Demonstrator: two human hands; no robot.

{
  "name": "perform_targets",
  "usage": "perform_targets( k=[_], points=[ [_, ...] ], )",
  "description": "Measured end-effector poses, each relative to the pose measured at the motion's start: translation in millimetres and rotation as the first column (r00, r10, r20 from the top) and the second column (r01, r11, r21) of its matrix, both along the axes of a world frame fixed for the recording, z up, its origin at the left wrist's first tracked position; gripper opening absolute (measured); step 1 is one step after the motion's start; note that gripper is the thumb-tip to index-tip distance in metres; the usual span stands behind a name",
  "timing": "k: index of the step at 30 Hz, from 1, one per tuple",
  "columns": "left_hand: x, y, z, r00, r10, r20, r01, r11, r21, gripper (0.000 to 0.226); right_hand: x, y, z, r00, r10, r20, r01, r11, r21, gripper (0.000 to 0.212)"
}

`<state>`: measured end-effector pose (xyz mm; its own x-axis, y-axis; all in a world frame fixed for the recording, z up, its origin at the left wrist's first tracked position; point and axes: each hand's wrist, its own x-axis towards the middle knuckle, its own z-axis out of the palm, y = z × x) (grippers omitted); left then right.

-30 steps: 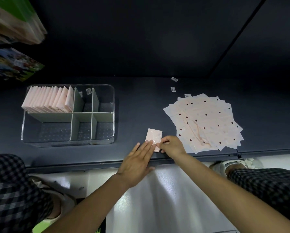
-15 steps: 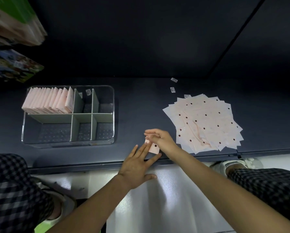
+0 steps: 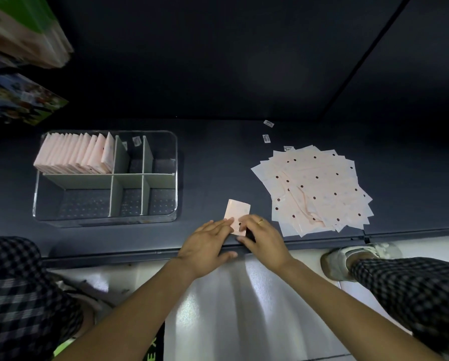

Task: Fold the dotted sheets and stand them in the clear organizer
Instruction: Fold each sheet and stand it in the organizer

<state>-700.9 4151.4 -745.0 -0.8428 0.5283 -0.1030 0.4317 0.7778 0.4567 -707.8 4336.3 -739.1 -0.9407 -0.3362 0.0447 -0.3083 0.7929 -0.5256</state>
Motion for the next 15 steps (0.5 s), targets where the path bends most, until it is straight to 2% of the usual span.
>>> perform_targets(
  k=[5, 8, 10, 12, 15],
  points=[
    [-2.9, 0.1, 6.9, 0.997, 0.033, 0.073, -0.036, 0.999, 0.038, 0.066, -1.3, 2.3, 6.2, 0.955, 0.187, -0.230, -0.128, 0.960, 0.248, 0.023],
    [-3.6, 1.2, 8.9, 0.995, 0.051, 0.080, -0.054, 0.998, 0.039, 0.062, -3.7, 1.9, 10.4, 0.907, 0.343, -0.243, -0.218, 0.879, 0.425, 0.028],
    [-3.5, 3.4, 10.8, 0.994, 0.074, 0.077, -0.077, 0.997, 0.031, 0.057, -5.4, -0.6, 15.5, 0.893, 0.367, -0.261, -0.204, 0.846, 0.493, 0.032],
    [-3.3, 6.9, 14.6, 0.988, 0.116, 0.102, -0.121, 0.992, 0.043, 0.049, -7.4, -8.1, 25.4, 0.901, 0.307, -0.307, -0.136, 0.871, 0.472, 0.029],
    [-5.3, 8.1, 25.8, 0.961, 0.243, 0.134, -0.257, 0.961, 0.100, 0.032, -9.0, -16.1, 35.9, 0.945, 0.113, -0.308, -0.020, 0.957, 0.290, 0.020]
  ],
)
